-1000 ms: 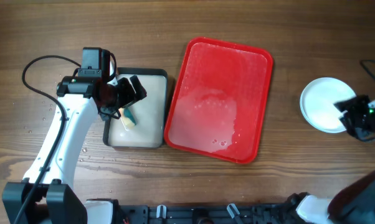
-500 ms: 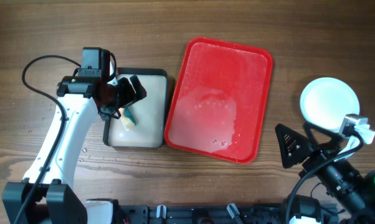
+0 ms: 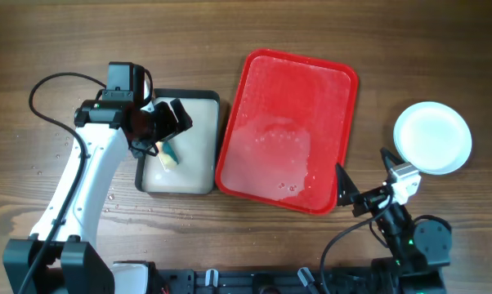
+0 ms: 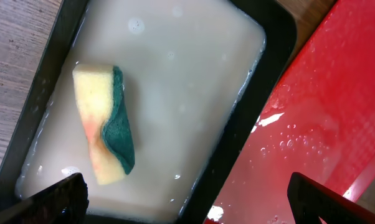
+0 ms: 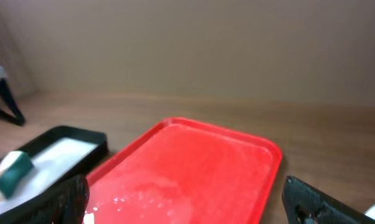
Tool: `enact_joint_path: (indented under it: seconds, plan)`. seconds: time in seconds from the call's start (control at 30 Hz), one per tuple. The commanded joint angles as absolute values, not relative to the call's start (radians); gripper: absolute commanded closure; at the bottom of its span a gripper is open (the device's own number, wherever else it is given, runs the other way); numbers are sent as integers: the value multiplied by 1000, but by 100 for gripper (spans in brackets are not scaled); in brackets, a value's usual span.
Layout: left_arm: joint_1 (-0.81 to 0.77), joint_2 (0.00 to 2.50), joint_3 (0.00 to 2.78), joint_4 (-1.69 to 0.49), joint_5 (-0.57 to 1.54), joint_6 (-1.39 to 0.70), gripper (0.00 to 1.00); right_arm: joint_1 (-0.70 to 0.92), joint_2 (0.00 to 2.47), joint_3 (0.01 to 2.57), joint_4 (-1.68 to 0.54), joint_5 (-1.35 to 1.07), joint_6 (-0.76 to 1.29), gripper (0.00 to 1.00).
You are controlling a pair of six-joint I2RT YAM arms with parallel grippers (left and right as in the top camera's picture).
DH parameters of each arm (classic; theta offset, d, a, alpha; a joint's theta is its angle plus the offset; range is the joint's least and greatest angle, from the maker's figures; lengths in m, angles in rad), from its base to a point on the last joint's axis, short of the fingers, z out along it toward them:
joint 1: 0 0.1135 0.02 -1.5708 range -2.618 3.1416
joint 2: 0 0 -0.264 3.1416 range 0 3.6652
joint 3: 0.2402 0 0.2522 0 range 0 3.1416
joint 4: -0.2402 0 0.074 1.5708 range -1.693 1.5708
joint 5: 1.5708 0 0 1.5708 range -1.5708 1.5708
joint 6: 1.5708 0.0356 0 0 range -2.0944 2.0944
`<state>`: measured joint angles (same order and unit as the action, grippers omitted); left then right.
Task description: Clean dirty plates on tray and stack at the side
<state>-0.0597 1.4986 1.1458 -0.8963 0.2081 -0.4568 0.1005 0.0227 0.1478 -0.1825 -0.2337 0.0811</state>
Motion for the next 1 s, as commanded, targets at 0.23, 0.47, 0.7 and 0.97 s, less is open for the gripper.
enact_joint_path:
  seconds: [0.23, 0.47, 0.7, 0.97]
  plan:
    - [-59, 1486, 1164, -898, 220, -452, 0, 108, 8, 5, 14, -171, 81, 0]
    - [-59, 1486, 1164, -898, 220, -452, 0, 108, 11, 5, 14, -171, 80, 0]
    - [-142, 1248, 1108, -885, 26, -448, 0, 108, 11, 5, 14, -171, 81, 0]
    - [-100, 446, 518, -376, 33, -344, 0, 108, 11, 5, 14, -171, 81, 0]
